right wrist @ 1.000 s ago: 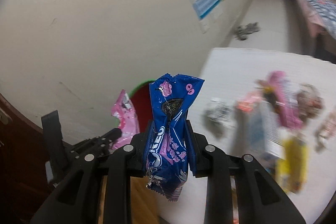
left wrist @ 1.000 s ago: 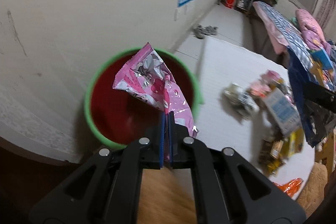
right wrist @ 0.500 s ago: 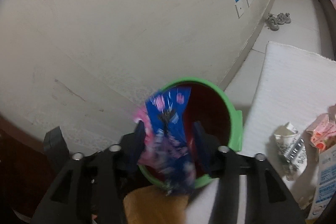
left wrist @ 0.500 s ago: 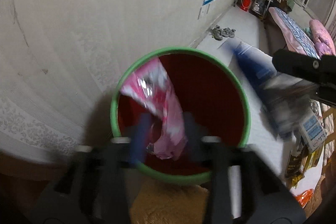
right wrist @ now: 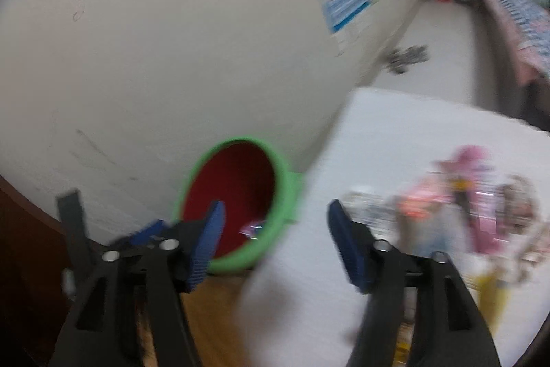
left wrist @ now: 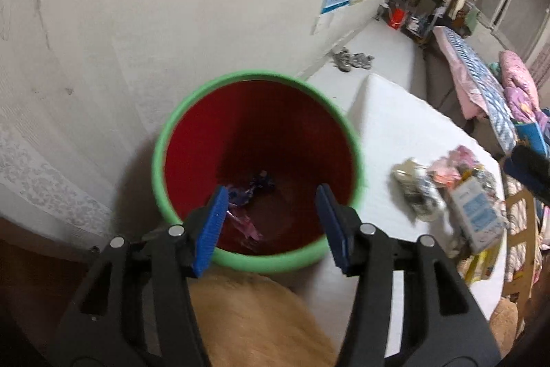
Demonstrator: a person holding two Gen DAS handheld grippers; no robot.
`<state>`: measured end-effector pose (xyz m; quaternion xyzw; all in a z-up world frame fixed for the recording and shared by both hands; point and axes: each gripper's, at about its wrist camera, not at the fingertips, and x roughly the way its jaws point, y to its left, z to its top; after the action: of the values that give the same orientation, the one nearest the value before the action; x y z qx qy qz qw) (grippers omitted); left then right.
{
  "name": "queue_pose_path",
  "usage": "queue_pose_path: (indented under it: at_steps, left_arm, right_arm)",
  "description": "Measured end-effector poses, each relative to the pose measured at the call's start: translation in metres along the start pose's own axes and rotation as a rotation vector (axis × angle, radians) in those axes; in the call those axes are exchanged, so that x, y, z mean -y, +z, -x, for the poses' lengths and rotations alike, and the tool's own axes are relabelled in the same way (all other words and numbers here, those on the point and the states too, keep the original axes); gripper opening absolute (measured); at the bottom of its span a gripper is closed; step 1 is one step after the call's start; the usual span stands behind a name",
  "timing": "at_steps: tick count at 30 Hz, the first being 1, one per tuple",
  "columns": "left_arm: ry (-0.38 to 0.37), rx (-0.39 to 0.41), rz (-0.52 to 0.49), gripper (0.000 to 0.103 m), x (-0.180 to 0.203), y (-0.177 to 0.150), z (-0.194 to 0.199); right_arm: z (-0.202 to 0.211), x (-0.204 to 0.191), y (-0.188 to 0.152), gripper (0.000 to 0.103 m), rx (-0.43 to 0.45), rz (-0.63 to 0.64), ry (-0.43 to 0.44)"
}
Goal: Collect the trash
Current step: 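Drop the pink wrapper into the red bin while the right tool drops the Oreo wrapper, then grasp the yellow snack wrapper with the left tool while the right tool grasps the orange bag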
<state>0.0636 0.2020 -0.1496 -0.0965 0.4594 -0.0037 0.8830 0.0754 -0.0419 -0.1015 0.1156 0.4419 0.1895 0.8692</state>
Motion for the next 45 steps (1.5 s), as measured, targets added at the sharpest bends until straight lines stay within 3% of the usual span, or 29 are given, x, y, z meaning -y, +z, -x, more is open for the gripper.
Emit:
queue_pose_path:
  at_steps: [3, 6, 11, 13, 17, 20, 25, 30, 34, 37, 41, 45]
  left_arm:
    - [-0.029, -0.009, -0.030, 0.054, 0.027, -0.008, 0.007]
    - [-0.059, -0.036, -0.043, 0.056, 0.053, -0.020, 0.008]
    - [-0.095, -0.091, -0.099, 0.057, 0.096, -0.041, 0.005]
    - [-0.108, -0.104, -0.128, 0.059, 0.115, -0.048, 0.005]
    - [-0.145, -0.123, -0.191, 0.064, 0.148, -0.061, 0.005]
    - [-0.191, -0.151, -0.271, 0.076, 0.172, -0.072, 0.003]
    - [-0.220, -0.236, -0.427, 0.076, 0.219, -0.088, -0.025]
    - [-0.191, -0.305, -0.516, 0.076, 0.251, -0.100, -0.045]
    - [-0.205, -0.328, -0.504, 0.076, 0.247, -0.110, -0.032]
    - [-0.242, -0.383, -0.393, 0.076, 0.236, -0.120, -0.031]
    - [-0.243, -0.424, -0.305, 0.076, 0.238, -0.128, -0.046]
    - [-0.218, -0.458, -0.287, 0.073, 0.250, -0.133, -0.065]
  right_arm:
    - [0.032, 0.036, -0.024, 0.069, 0.017, -0.002, -0.114]
    - [0.055, 0.069, -0.059, 0.069, -0.030, -0.036, -0.181]
    - [0.059, 0.099, -0.135, 0.070, -0.233, -0.133, -0.137]
    - [0.051, 0.102, -0.167, 0.076, -0.327, -0.141, -0.127]
    - [0.048, 0.106, -0.195, 0.078, -0.378, -0.166, -0.140]
    - [0.059, 0.109, -0.191, 0.081, -0.336, -0.164, -0.149]
    - [0.060, 0.112, -0.187, 0.082, -0.369, -0.082, -0.160]
    - [0.078, 0.123, -0.200, 0.082, -0.378, -0.100, -0.150]
    - [0.093, 0.135, -0.207, 0.082, -0.345, -0.157, -0.148]
    - [0.100, 0.147, -0.211, 0.082, -0.333, -0.207, -0.144]
    - [0.099, 0.156, -0.214, 0.082, -0.342, -0.215, -0.157]
    - [0.106, 0.157, -0.212, 0.082, -0.345, -0.190, -0.153]
